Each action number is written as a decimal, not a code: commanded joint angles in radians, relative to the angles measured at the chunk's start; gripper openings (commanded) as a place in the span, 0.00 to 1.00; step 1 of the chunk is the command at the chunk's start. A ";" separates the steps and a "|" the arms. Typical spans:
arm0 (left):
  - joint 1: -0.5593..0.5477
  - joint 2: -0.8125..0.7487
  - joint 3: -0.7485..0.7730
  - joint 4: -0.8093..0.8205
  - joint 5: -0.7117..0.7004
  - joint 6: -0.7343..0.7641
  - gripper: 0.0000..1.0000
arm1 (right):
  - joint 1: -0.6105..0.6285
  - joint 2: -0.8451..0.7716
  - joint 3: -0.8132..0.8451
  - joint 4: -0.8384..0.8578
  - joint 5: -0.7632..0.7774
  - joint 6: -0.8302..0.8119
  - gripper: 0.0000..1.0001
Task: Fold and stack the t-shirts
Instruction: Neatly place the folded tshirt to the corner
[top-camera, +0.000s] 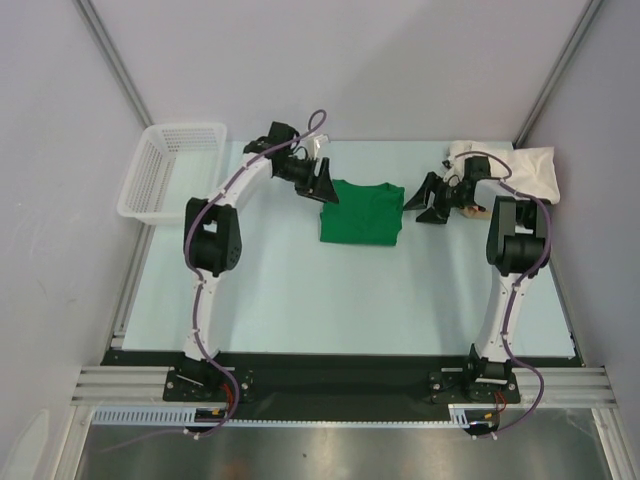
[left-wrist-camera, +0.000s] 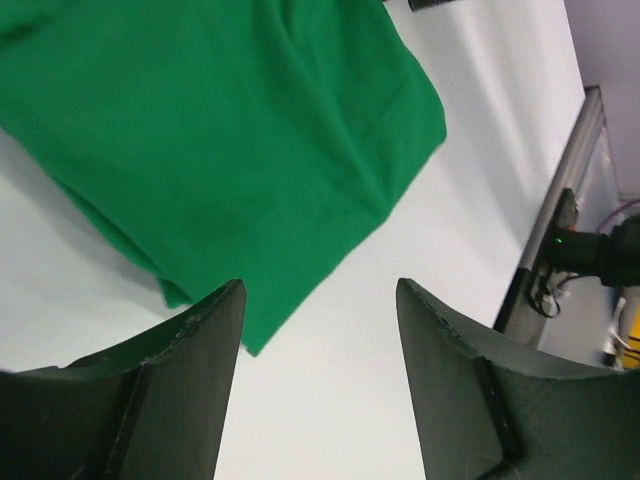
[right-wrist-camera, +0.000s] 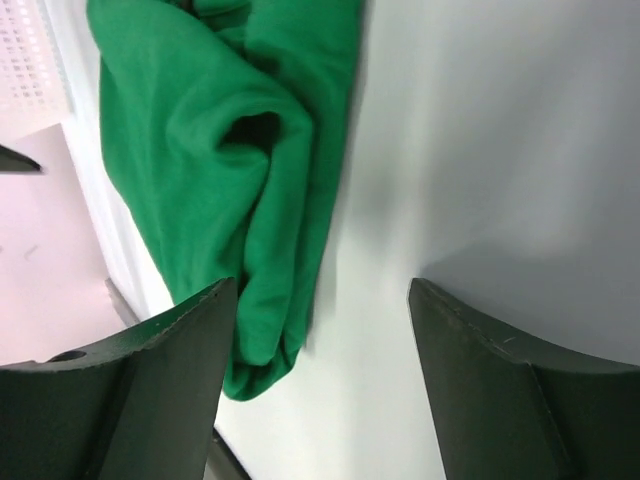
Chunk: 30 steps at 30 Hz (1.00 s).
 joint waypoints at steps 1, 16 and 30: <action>-0.025 -0.005 -0.007 -0.031 0.094 -0.005 0.68 | 0.012 0.034 0.025 0.035 -0.099 0.032 0.76; -0.018 0.130 -0.019 0.022 0.103 -0.083 0.67 | 0.078 0.124 0.023 0.081 -0.092 0.101 0.75; -0.039 0.176 0.031 0.039 0.046 -0.095 0.67 | 0.150 0.197 0.057 0.086 -0.064 0.110 0.69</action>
